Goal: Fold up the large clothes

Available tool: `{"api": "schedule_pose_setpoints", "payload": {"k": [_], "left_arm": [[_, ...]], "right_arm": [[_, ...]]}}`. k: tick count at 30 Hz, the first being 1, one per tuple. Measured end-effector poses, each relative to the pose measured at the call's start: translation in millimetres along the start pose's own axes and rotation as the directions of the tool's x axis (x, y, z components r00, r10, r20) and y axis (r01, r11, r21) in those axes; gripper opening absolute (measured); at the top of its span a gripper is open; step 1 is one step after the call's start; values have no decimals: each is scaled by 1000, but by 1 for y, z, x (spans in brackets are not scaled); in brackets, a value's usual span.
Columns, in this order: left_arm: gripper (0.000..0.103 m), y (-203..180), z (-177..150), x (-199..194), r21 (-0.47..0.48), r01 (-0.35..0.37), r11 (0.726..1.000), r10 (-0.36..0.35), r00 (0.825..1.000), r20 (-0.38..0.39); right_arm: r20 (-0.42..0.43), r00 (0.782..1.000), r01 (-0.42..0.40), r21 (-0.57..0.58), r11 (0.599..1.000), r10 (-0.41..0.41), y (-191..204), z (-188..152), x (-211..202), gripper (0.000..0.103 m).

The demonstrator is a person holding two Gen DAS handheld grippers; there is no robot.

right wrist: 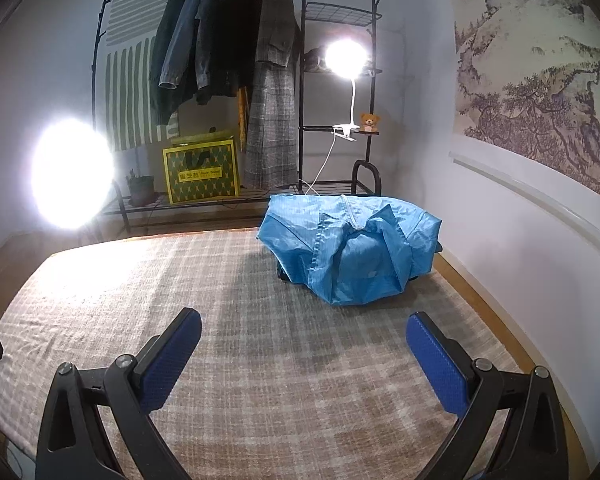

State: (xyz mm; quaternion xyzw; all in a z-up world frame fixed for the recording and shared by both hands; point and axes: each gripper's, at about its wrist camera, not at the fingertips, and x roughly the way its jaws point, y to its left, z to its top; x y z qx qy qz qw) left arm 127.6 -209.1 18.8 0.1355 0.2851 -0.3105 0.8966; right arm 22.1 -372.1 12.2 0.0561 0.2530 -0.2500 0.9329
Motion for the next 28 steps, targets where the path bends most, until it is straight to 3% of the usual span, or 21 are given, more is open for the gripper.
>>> {"api": "schedule_pose_setpoints", "payload": {"k": [28], "left_arm": [[103, 1, -2, -6, -13, -21, 1000, 22, 1000, 13]], "right_arm": [[-18, 1000, -16, 7, 1000, 17, 2, 1, 6, 103]]}}
